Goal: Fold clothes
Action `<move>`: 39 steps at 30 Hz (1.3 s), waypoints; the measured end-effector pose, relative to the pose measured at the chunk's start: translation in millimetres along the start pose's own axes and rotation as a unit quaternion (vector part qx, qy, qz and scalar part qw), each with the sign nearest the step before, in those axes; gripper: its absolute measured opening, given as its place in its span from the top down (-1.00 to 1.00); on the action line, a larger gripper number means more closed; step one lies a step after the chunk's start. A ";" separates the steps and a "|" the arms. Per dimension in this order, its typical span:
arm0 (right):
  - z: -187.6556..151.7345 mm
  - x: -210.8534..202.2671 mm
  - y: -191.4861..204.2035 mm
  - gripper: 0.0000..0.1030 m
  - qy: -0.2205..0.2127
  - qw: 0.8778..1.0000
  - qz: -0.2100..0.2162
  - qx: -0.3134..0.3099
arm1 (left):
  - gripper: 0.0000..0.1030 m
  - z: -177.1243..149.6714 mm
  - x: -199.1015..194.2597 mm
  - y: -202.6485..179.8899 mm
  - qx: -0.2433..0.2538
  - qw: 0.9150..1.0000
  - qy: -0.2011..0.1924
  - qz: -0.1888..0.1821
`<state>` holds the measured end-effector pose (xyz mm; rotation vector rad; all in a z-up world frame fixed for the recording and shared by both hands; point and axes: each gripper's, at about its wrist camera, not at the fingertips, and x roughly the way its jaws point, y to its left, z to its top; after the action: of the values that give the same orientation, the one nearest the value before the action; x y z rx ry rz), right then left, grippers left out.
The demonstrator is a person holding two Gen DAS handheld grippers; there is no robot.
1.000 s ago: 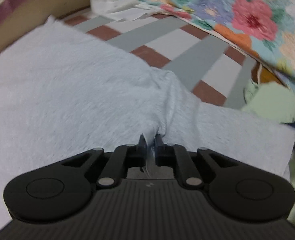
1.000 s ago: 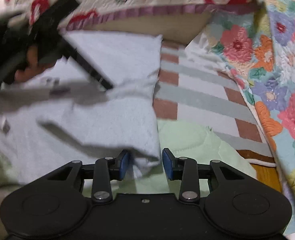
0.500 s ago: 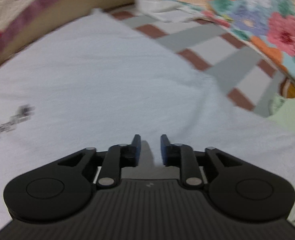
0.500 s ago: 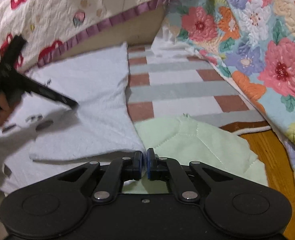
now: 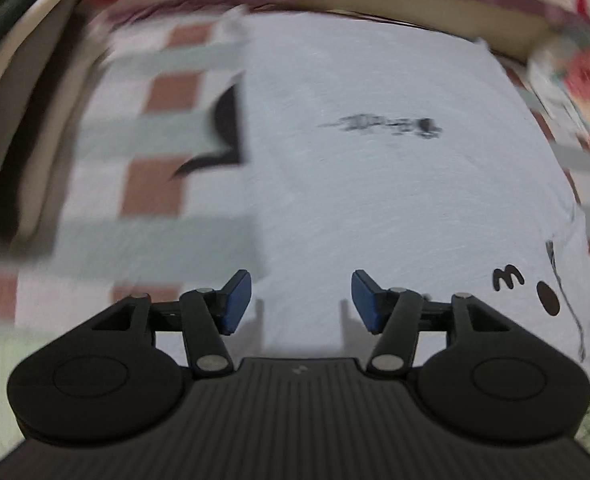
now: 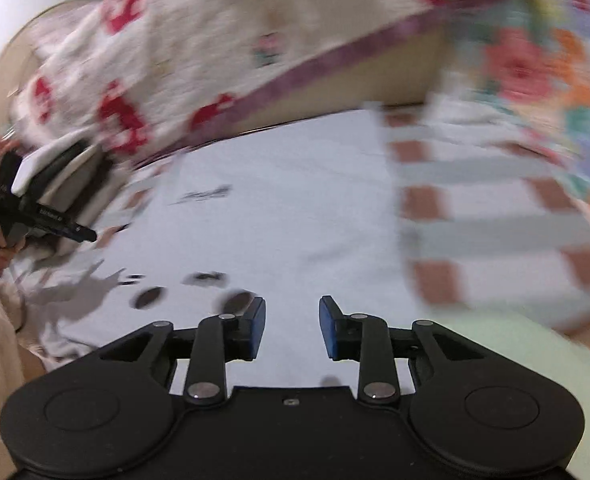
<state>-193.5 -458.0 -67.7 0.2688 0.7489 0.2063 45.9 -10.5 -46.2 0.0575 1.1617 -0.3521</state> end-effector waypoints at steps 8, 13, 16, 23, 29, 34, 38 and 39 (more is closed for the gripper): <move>61.9 123.6 127.0 0.27 0.083 0.969 0.147 -0.183 | -0.20 -35.9 -17.7 61.4 -0.079 0.996 0.029 -0.021; 63.4 176.4 200.8 0.27 0.138 0.931 0.214 -0.263 | -0.21 -42.9 -16.6 87.7 -0.168 0.981 0.061 -0.076; 57.7 192.4 231.8 0.27 0.171 0.906 0.255 -0.290 | -0.21 -39.1 -19.5 91.9 -0.169 0.981 0.064 -0.074; 55.9 207.2 289.3 0.14 0.187 0.871 0.318 -0.323 | -0.27 -31.2 -14.9 115.2 -0.175 0.980 0.081 -0.051; 69.9 240.7 323.8 -0.06 0.223 0.853 0.369 -0.295 | -0.27 -35.0 -15.0 124.8 -0.184 0.981 0.052 -0.045; 58.8 270.0 336.9 0.60 0.249 0.860 0.353 -0.271 | -0.27 -39.6 -22.3 133.9 -0.224 0.972 0.018 -0.076; 76.9 253.5 311.3 0.90 0.192 0.895 0.349 -0.199 | -0.27 -42.5 -33.1 138.4 -0.246 0.964 -0.019 -0.095; 84.6 245.1 297.7 0.90 0.174 0.906 0.348 -0.167 | -0.27 -41.8 -35.4 137.9 -0.252 0.962 -0.028 -0.103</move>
<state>13.9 -122.2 -72.5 0.1618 0.9322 1.0768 37.9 137.6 -49.8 -0.5194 1.1749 -0.2300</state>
